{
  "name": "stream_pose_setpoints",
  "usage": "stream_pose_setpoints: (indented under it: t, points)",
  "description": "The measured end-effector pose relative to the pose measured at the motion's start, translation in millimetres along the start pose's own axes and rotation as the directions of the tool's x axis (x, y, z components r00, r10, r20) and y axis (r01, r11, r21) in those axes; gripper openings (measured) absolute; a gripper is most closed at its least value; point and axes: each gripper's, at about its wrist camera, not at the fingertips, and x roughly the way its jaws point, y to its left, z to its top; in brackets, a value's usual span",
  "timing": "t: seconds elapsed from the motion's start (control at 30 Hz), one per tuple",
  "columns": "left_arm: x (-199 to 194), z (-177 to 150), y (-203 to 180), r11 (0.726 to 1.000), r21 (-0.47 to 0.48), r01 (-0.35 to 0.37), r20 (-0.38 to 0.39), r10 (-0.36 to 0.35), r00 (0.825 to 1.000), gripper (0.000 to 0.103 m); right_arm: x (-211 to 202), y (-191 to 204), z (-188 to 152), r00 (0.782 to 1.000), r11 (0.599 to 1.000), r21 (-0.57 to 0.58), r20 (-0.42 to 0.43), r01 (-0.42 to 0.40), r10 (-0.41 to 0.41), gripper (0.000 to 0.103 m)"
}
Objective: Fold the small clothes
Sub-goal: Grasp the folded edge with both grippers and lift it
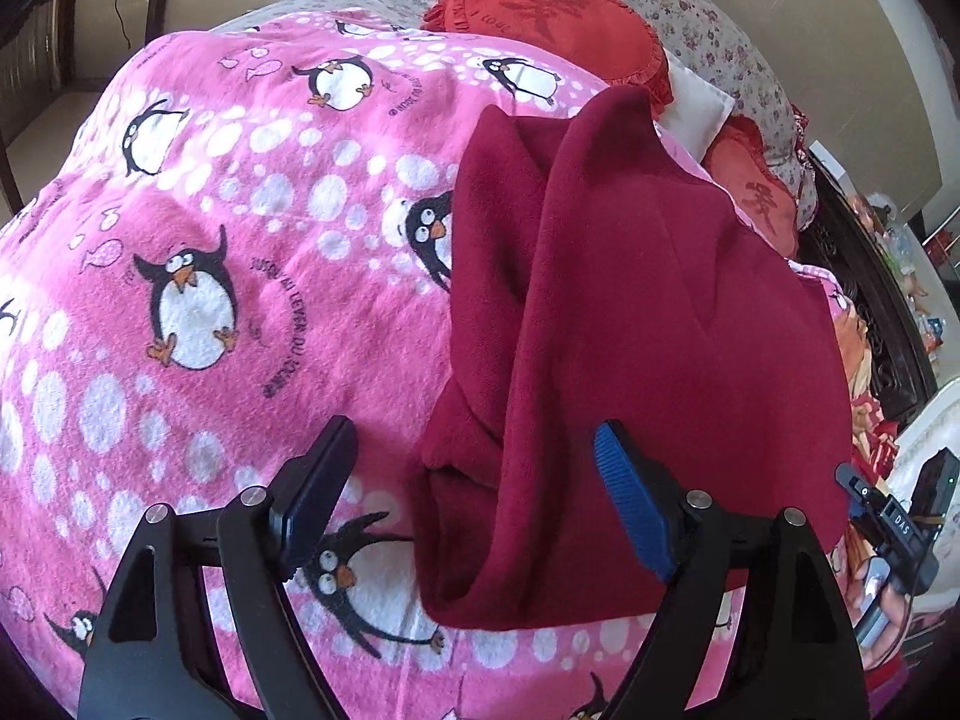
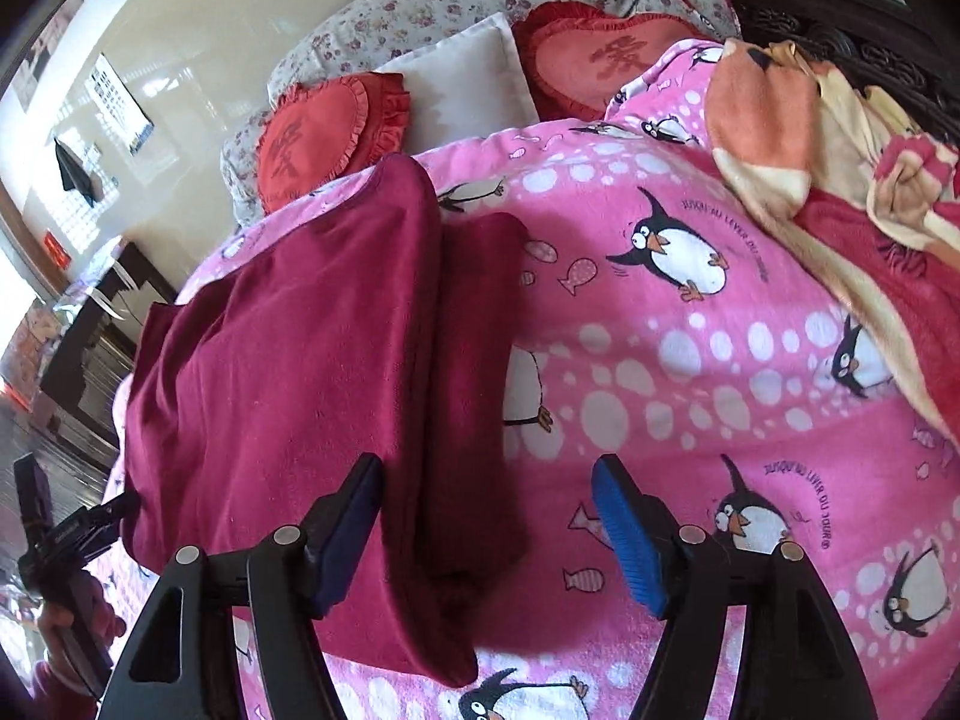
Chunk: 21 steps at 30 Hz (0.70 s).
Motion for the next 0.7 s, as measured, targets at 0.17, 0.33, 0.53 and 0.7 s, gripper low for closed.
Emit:
stream_pose_setpoints:
  t: [0.17, 0.33, 0.53, 0.7]
  points:
    - [11, 4, -13, 1.0, 0.017, -0.002, 0.006, 0.002, 1.0, 0.091, 9, 6, 1, 0.999, 0.998, -0.03, 0.007, -0.047, 0.048, 0.078]
    - [19, 8, -18, 1.0, 0.013, 0.002, -0.003, -0.002, 1.0, 0.091, 11, 22, 3, 0.998, 0.994, -0.099, 0.034, -0.055, 0.058, 0.079]
    - [22, 12, -24, 1.0, 0.002, -0.008, -0.021, 0.008, 1.0, 0.091, 18, 33, 1, 0.995, 0.986, -0.144, 0.042, -0.081, 0.088, 0.075]
    - [28, 12, -31, 0.999, 0.02, -0.029, -0.012, 0.029, 0.999, 0.091, 19, 31, 1, 0.994, 0.988, -0.13, 0.048, -0.087, 0.093, 0.072]
